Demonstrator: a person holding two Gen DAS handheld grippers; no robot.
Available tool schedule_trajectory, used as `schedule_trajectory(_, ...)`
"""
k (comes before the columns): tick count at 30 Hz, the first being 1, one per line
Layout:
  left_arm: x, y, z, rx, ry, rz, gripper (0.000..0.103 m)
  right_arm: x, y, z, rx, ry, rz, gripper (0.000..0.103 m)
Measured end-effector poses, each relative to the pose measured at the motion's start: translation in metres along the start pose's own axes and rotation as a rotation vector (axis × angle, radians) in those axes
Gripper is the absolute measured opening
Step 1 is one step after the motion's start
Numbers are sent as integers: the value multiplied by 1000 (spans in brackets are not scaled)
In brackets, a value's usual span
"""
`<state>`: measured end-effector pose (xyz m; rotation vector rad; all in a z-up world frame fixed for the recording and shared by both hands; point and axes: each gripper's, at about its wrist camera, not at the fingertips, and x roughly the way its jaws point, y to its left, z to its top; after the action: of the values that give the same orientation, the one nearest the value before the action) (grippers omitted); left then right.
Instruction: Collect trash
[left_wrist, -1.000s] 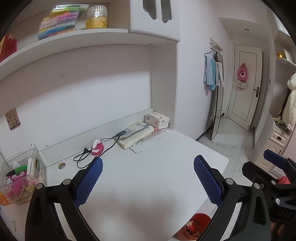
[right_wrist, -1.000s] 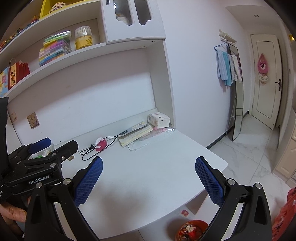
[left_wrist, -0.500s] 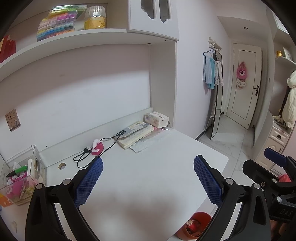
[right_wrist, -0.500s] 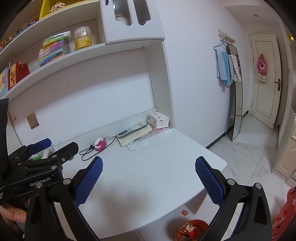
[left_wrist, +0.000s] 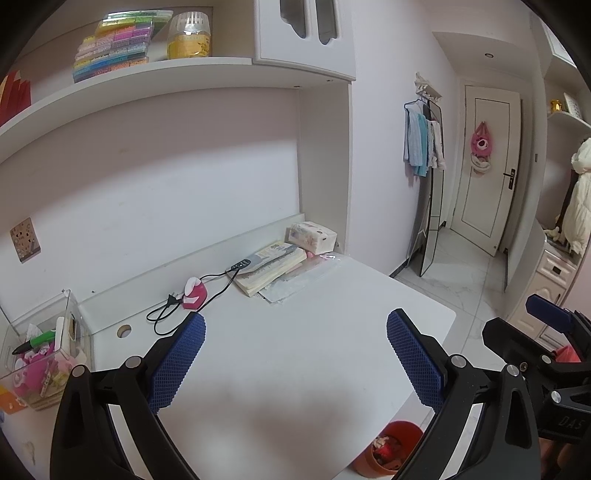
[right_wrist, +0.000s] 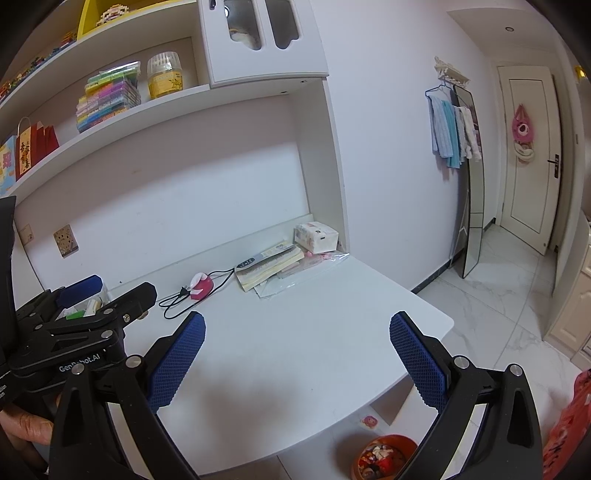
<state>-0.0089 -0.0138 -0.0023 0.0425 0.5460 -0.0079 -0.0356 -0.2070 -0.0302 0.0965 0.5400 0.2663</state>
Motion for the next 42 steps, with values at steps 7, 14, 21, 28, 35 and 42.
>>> schedule_trajectory(7,2,1,1,9,3,-6,97,1,1,-1,-1,3,0,98)
schedule_trajectory(14,2,0,2,16,6,-10,97,1,0,-3,3,5,0,98)
schedule_trajectory(21,6,-3,3,24,10,-16,97,2,0,-3,7,7,-3,98)
schedule_trajectory(28,7,-3,3,27,14,-20,97,4,-1,-3,14,10,-10,98)
schedule_trajectory(35,10,-4,3,35,17,-24,97,10,1,-2,14,18,-12,98)
schedule_trajectory(42,13,-8,2,57,25,-32,97,14,3,-3,11,29,-17,98)
